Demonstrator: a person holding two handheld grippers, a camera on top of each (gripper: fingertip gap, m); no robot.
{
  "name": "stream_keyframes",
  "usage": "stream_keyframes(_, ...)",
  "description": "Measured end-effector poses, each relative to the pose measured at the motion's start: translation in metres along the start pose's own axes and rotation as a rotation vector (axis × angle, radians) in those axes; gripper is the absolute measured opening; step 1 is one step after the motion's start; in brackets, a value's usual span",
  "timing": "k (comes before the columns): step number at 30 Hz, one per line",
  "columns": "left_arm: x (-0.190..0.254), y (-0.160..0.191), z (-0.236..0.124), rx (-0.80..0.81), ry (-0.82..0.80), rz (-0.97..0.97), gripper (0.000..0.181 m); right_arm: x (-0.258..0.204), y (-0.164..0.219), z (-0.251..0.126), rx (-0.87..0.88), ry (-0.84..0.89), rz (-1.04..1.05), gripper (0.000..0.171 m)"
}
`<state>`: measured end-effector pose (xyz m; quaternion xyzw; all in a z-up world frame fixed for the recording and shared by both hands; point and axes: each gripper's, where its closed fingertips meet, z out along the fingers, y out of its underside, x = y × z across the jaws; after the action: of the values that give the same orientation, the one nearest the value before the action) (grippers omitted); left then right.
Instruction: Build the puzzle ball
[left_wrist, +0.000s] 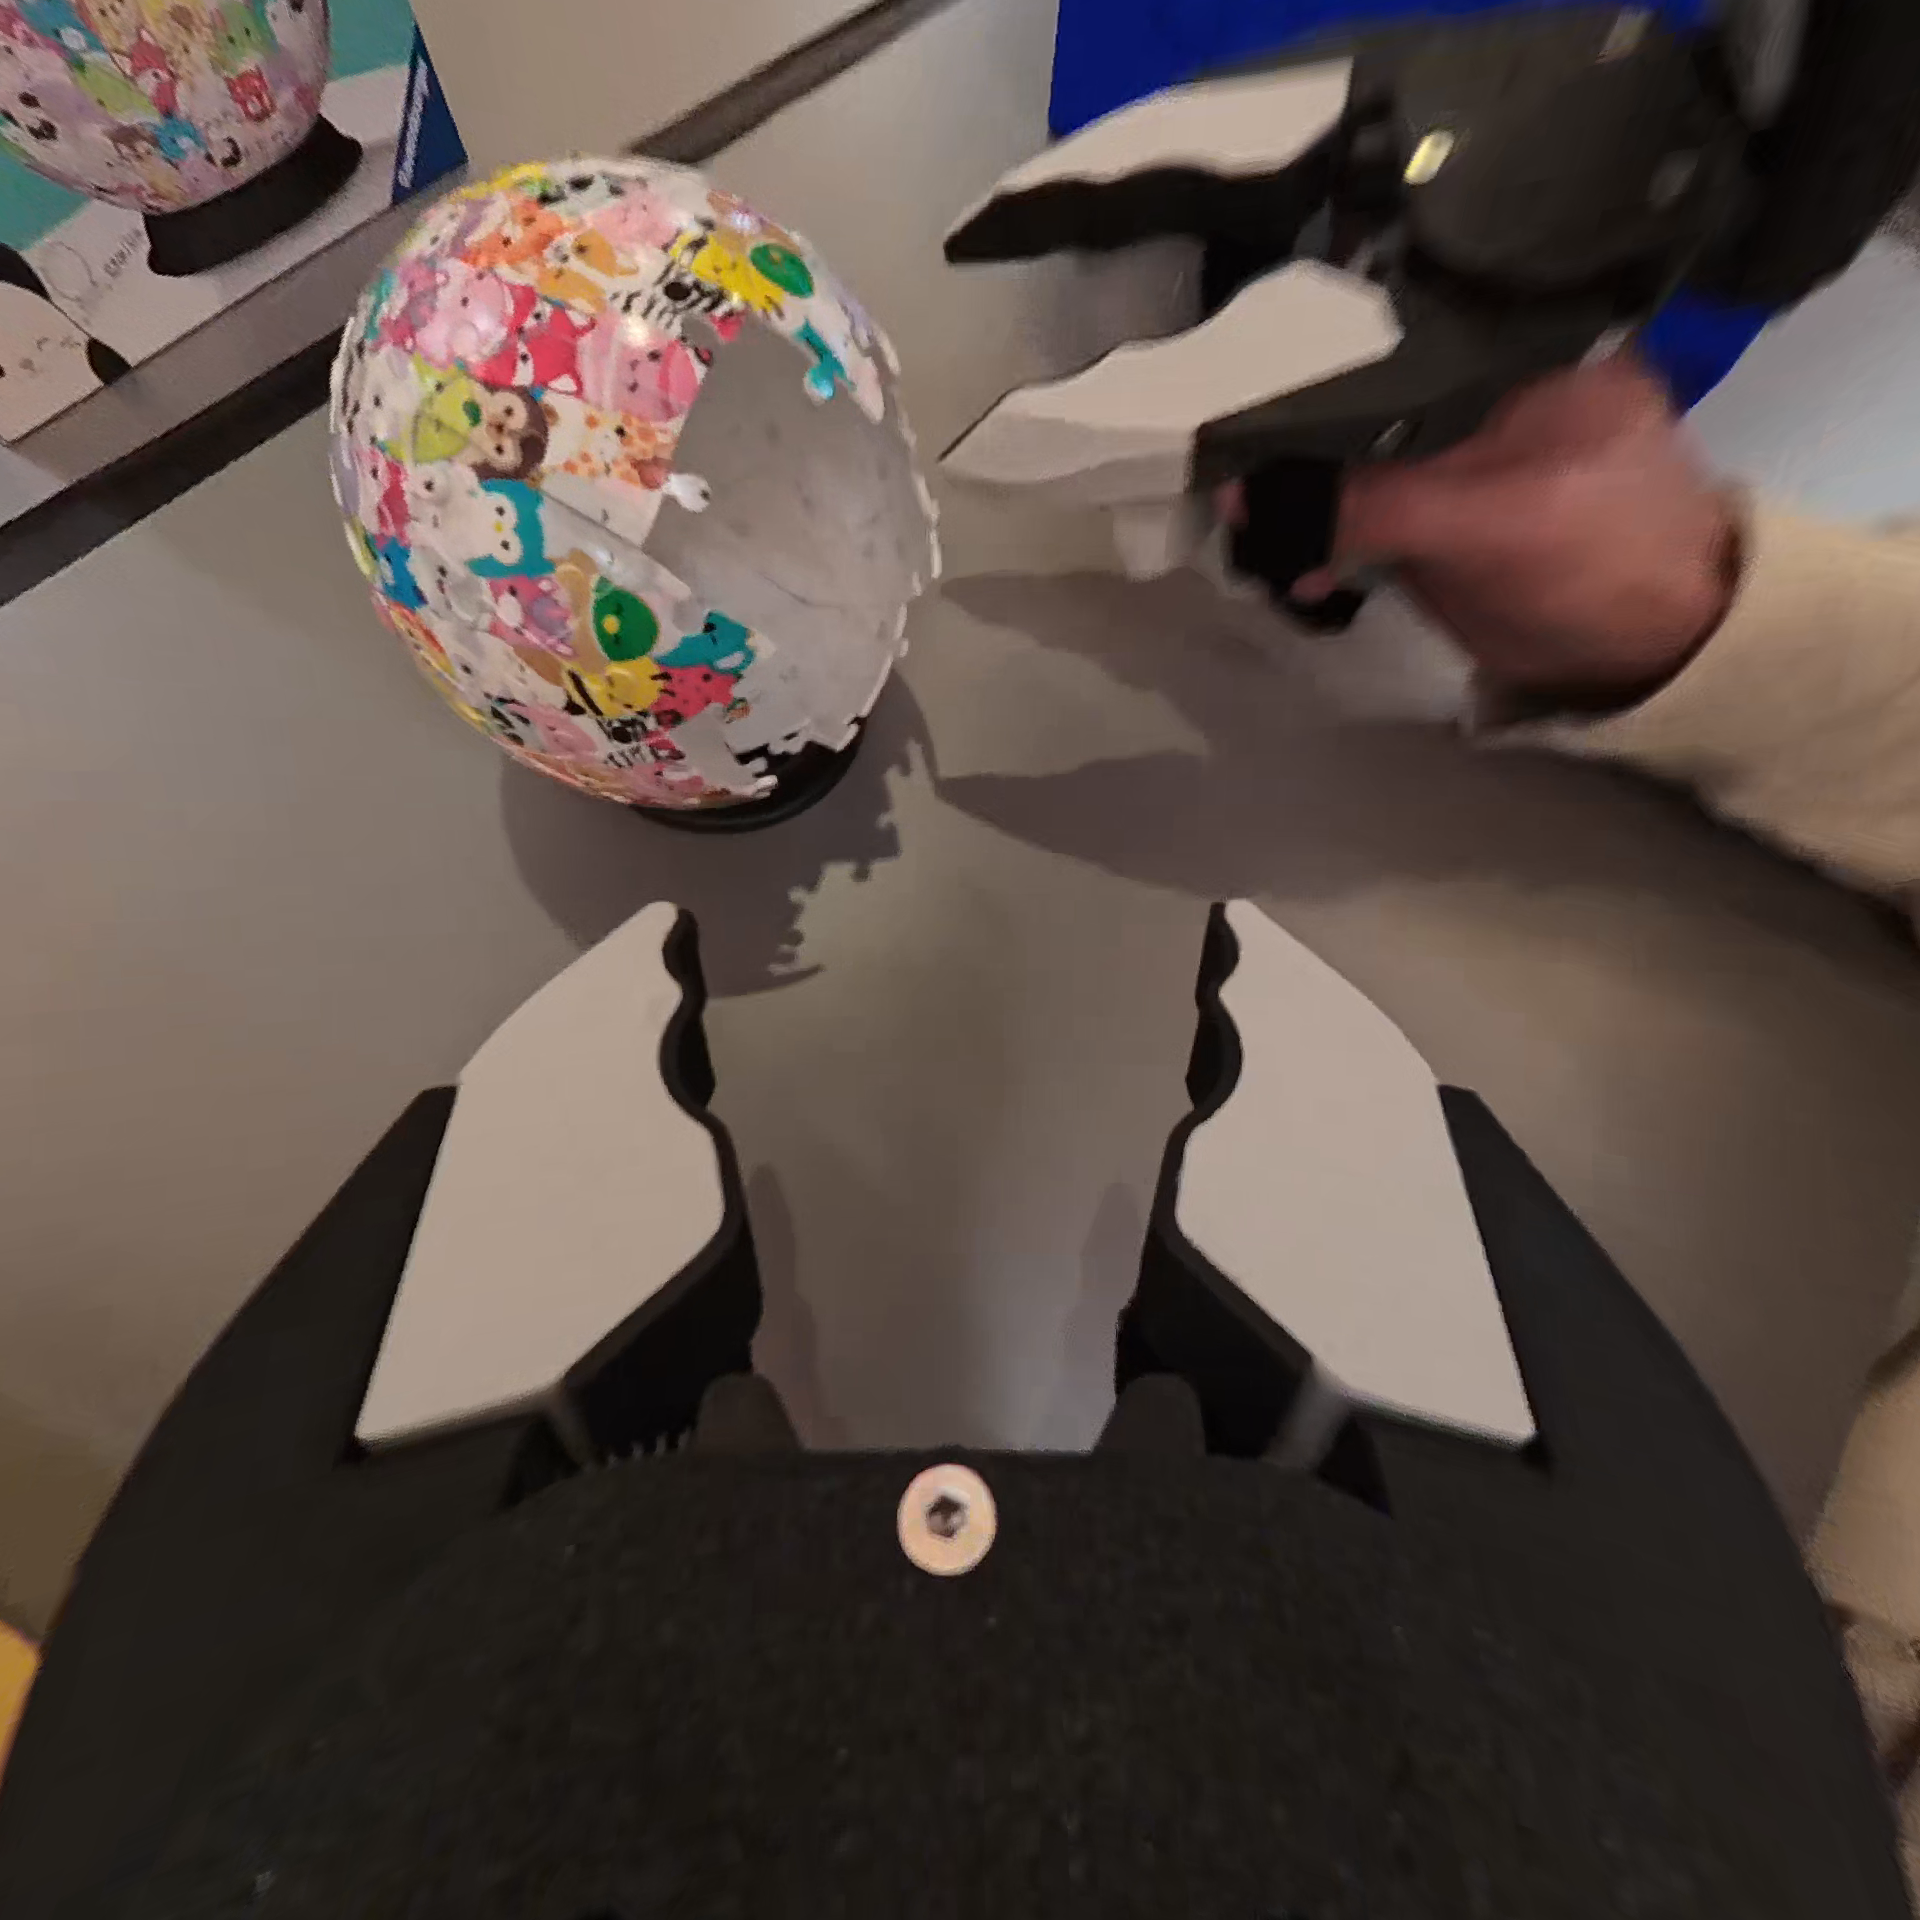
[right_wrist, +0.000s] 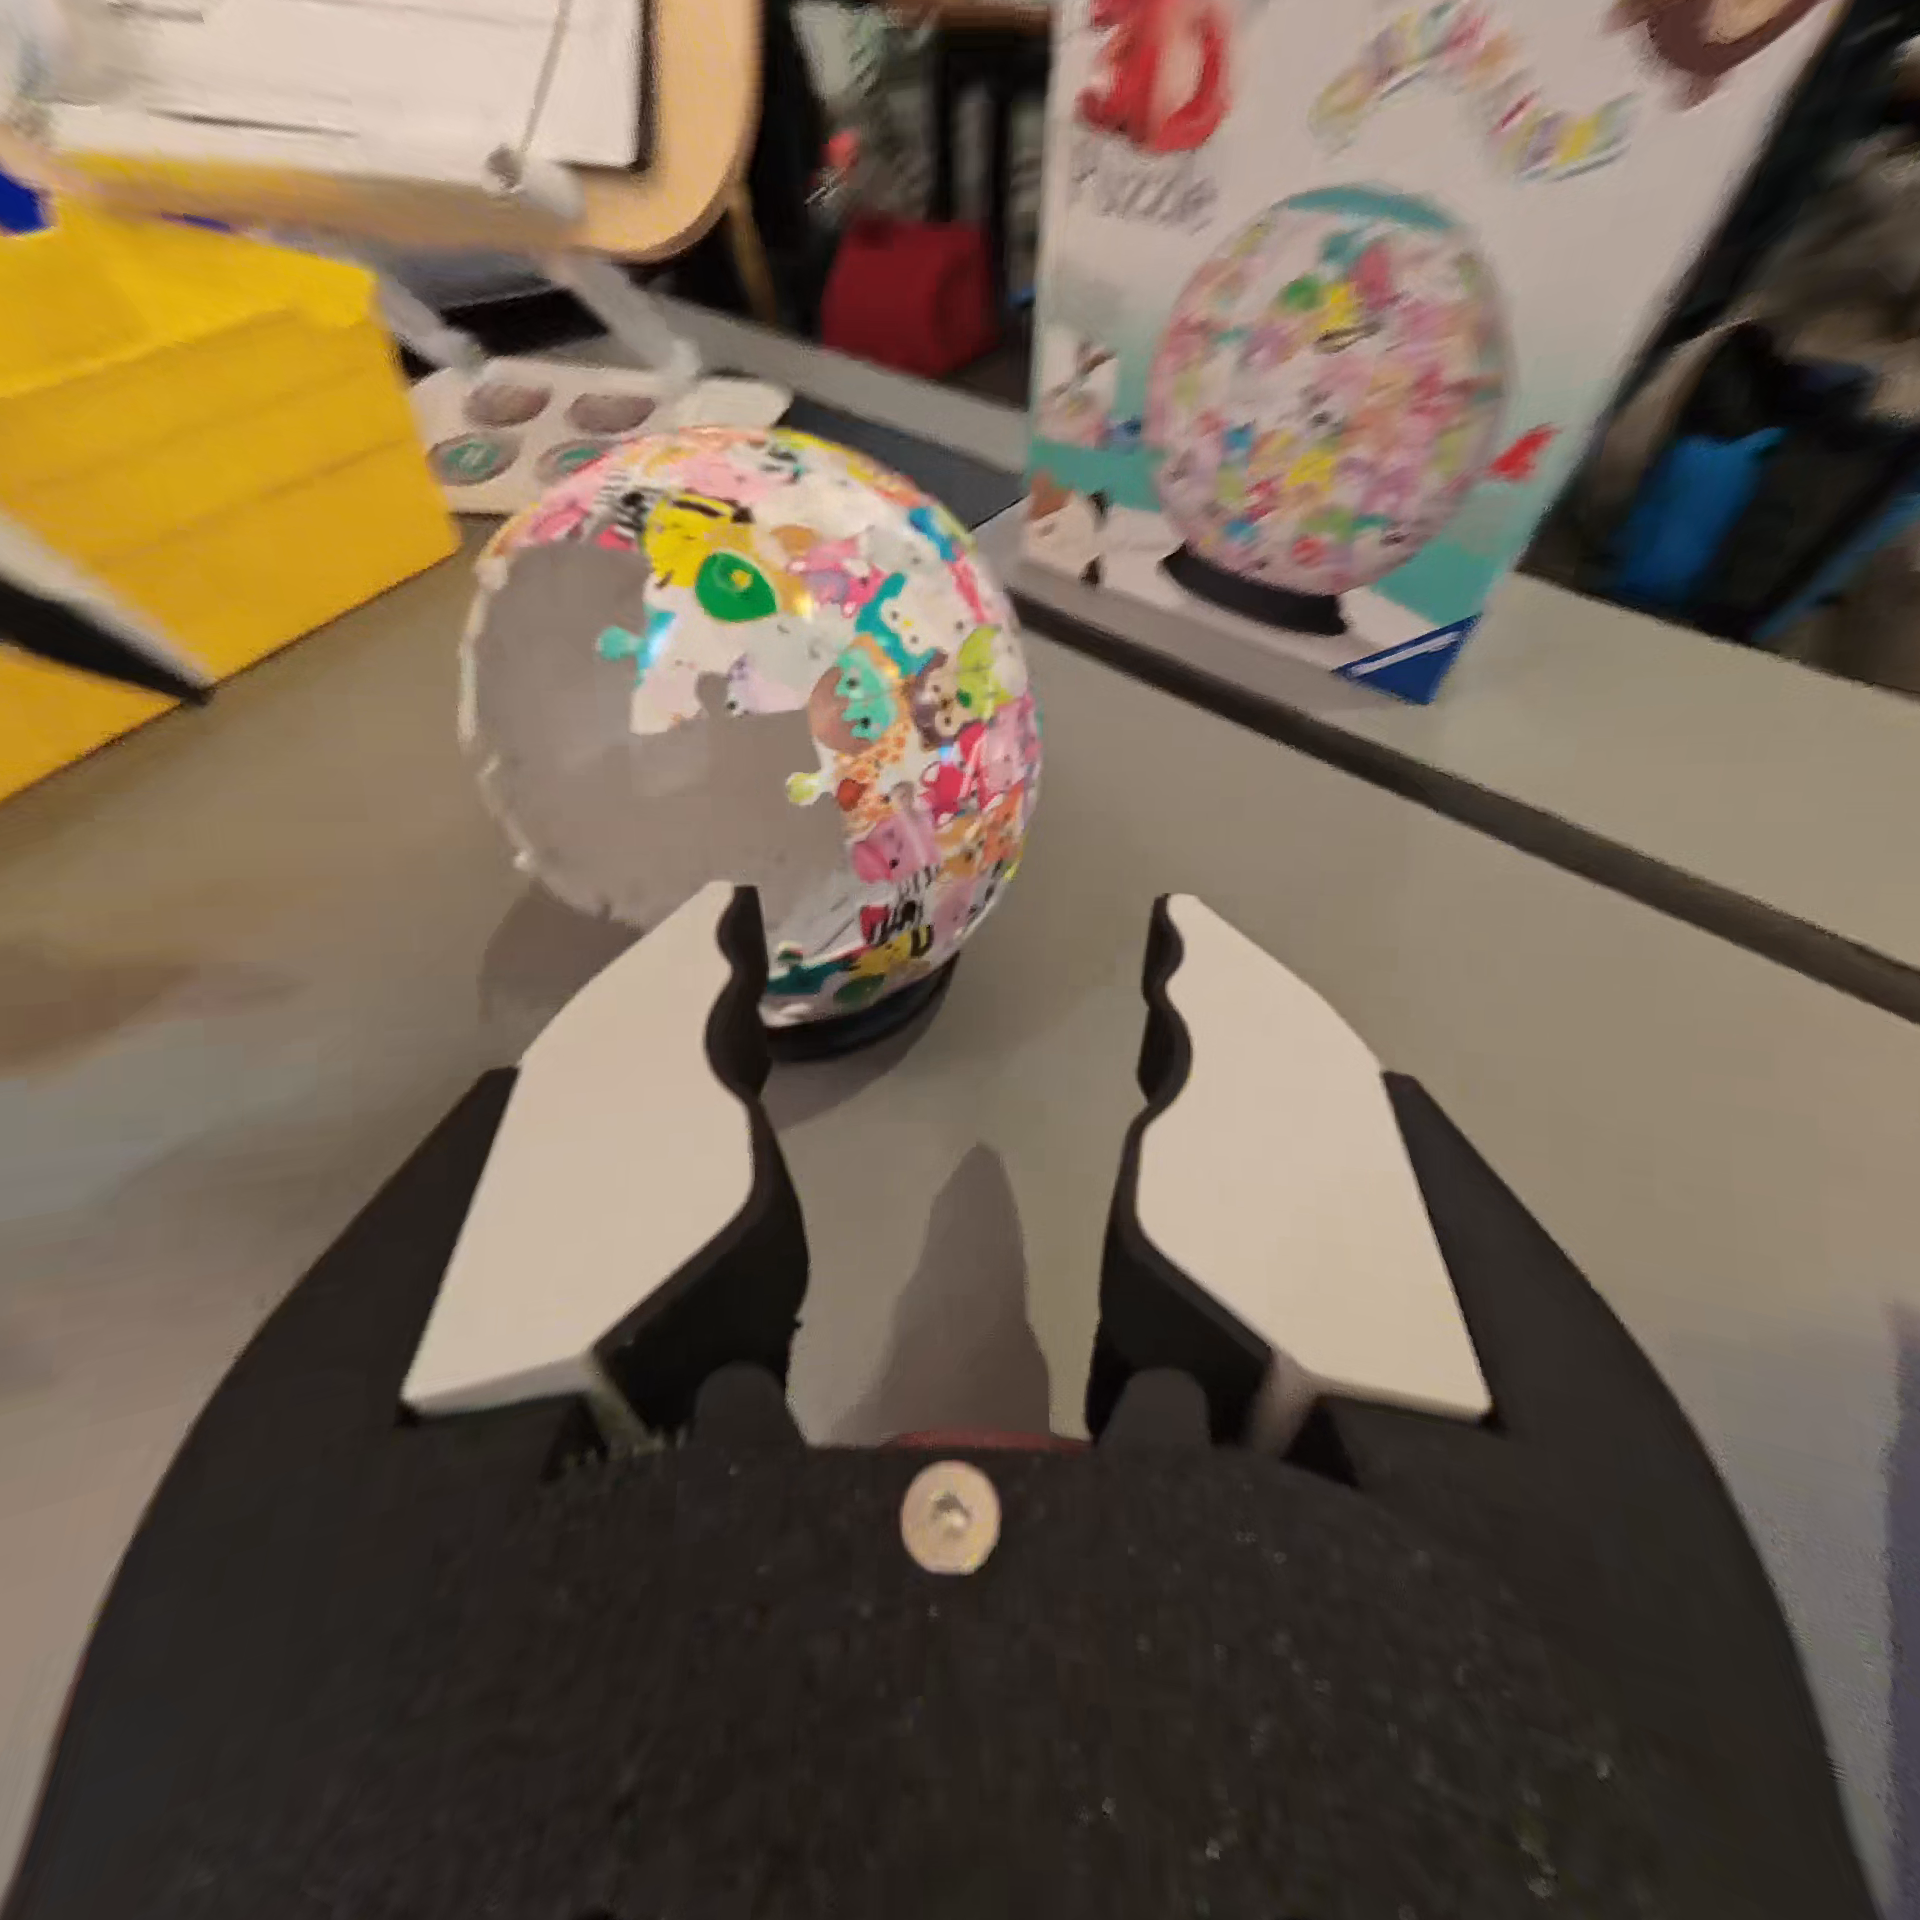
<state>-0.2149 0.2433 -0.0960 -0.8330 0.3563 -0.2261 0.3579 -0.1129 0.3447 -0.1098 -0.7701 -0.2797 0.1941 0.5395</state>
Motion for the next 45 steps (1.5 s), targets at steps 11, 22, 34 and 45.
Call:
stream_keyframes(11,0.065,0.086,-0.023,0.183,-0.046,-0.075,0.08,0.005,0.005,0.017,-0.012,0.412,-0.116,0.039)
stream_keyframes(22,0.058,0.053,-0.027,0.422,-0.035,0.014,0.075,0.004,-0.007,0.028,-0.004,0.551,-0.249,0.033)
stream_keyframes(34,0.059,0.035,-0.021,0.532,-0.02,0.04,0.07,-0.002,-0.013,0.029,0.034,0.5,-0.066,0.041)
stream_keyframes(45,0.06,0.035,-0.018,0.522,0.005,0.028,0.069,0.006,-0.007,0.041,-0.019,0.533,-0.037,0.036)
